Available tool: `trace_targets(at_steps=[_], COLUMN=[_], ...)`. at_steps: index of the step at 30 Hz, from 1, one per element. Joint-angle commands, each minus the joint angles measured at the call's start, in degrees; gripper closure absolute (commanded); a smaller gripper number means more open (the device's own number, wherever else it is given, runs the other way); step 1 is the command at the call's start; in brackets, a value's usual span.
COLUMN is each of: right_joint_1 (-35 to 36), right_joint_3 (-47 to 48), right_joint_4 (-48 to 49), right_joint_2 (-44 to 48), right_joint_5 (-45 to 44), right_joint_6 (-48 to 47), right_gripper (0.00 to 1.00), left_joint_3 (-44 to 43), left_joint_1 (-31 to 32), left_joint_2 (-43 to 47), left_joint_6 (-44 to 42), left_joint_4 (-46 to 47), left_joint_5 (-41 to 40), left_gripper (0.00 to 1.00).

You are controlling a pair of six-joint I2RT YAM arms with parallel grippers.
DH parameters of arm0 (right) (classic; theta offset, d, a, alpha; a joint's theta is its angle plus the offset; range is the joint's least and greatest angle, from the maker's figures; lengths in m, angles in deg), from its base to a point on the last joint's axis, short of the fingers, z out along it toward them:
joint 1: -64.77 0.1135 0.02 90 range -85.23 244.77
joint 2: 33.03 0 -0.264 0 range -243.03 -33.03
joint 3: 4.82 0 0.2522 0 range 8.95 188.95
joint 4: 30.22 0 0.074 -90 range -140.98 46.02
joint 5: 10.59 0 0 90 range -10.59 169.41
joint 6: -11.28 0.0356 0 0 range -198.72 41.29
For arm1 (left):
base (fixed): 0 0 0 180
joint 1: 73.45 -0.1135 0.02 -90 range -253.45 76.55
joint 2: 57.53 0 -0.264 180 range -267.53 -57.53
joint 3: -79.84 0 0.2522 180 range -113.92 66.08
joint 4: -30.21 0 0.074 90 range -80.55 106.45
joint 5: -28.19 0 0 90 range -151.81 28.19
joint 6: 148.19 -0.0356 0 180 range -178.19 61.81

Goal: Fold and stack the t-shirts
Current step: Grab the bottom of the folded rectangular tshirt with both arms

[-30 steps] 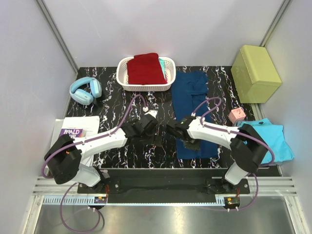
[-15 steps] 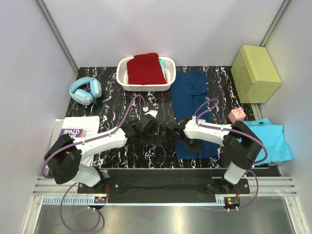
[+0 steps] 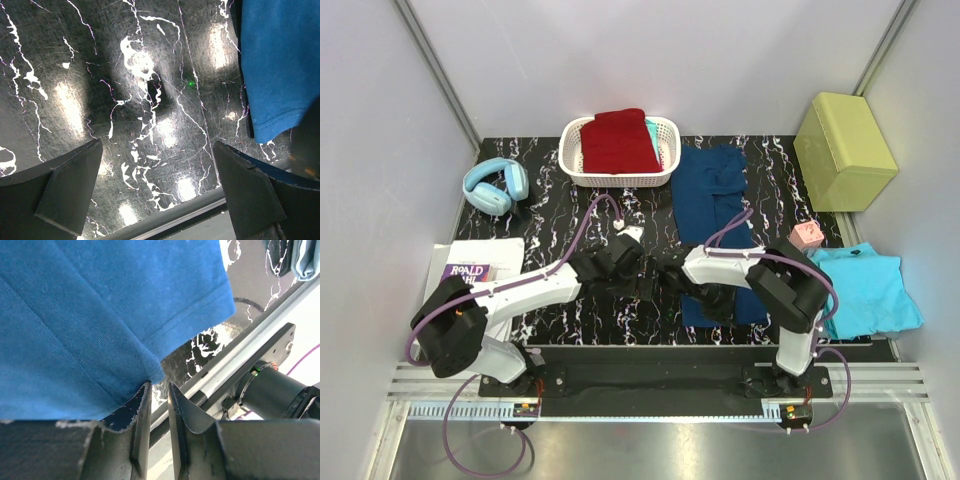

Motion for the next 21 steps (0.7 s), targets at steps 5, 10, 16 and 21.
trace_targets(at_steps=[5, 10, 16, 21], right_joint_1=[1.6, 1.5, 1.4, 1.4], right_joint_3=[4.9, 7.8, 11.7, 12.2], right_joint_4=[-2.7, 6.9, 7.3, 6.8], right_joint_2=[27.3, 37.9, 35.9, 32.3], right_joint_5=[-12.8, -19.7, -22.5, -20.8], right_joint_6=[5.9, -3.0, -10.7, -12.7], right_gripper=[0.66, 0.56, 0.53, 0.53], left_joint_3=[-0.1, -1.6, -6.9, -12.8], left_joint_1=[0.7, 2.8, 6.7, 8.8], left_joint_2=[2.9, 0.8, -8.2, -14.1], left_joint_6=[-1.3, -4.0, -6.8, -6.8], left_joint_4=[1.8, 3.2, 4.4, 5.1], left_joint_5=[1.0, 4.4, 8.4, 9.0], left_gripper=[0.01, 0.01, 0.01, 0.03])
